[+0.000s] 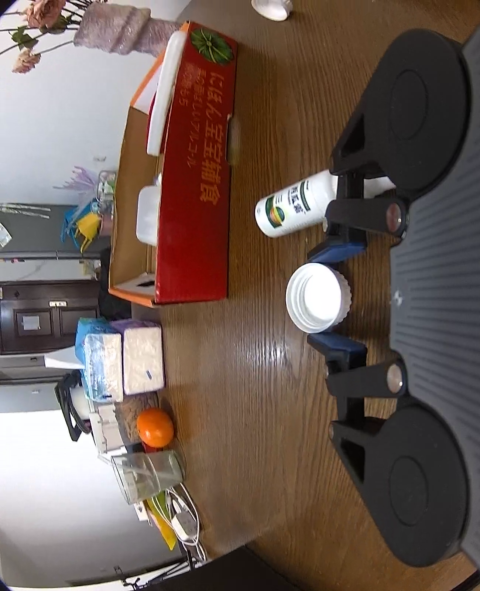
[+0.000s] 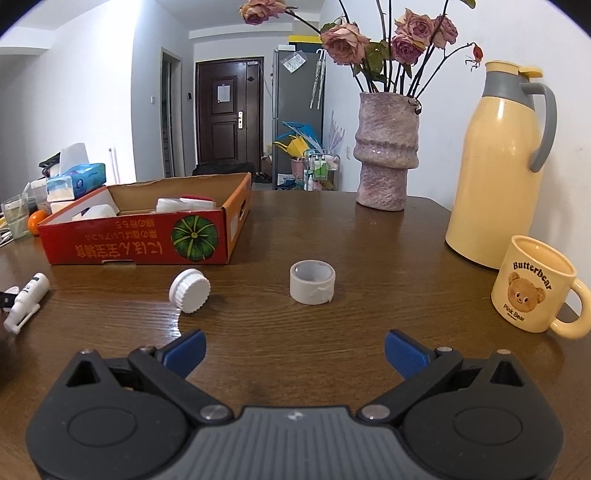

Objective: Organize rigid objects
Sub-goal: 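Close the left gripper on the white bottle cap lying on the table, then lower the right tool to the white tape roll and close on it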

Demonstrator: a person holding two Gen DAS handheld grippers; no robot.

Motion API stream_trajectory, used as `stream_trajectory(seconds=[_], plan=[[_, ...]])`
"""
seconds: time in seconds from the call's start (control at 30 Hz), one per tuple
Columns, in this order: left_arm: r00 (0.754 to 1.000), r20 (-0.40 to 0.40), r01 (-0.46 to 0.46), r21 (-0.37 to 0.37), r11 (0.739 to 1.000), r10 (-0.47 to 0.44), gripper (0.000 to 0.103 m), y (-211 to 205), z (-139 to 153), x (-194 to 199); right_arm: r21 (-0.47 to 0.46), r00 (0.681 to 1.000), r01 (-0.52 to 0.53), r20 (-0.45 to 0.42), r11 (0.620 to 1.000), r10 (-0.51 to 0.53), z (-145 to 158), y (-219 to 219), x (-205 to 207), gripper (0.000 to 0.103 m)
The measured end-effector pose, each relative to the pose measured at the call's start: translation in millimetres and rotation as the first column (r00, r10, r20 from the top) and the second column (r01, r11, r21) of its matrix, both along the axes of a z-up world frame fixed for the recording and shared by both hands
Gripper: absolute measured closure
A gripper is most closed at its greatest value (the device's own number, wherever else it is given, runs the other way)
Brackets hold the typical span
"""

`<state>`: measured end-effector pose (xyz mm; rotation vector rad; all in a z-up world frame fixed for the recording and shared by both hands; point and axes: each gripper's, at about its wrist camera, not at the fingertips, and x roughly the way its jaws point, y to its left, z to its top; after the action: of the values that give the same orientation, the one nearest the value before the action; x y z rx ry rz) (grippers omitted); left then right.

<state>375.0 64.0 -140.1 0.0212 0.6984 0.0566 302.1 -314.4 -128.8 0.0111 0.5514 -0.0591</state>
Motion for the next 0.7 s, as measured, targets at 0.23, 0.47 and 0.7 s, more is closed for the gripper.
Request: stream_trajectory(seconds=[0.23,0.47,0.7], plan=[[0.999,0.041,-0.010,-0.018,1.000,0.011,0.061,4.2,5.8,-6.0,-0.006,0.998,-0.052,-0.023,0.999,0.052,-5.7,18.9,18.3,0.000],[0.997,0.064,-0.045,-0.034,0.998,0.047,0.061,13.8,10.0,-9.8,-0.003,0.999,-0.045,-0.021,0.999,0.045,-8.0,27.0,41.3,0.000],[0.995,0.076,-0.059,-0.039,0.998,0.061,0.061,16.7,11.9,-11.3,-0.005,0.999,0.041,-0.009,0.999,-0.041,-10.2,12.3,68.3,0.000]])
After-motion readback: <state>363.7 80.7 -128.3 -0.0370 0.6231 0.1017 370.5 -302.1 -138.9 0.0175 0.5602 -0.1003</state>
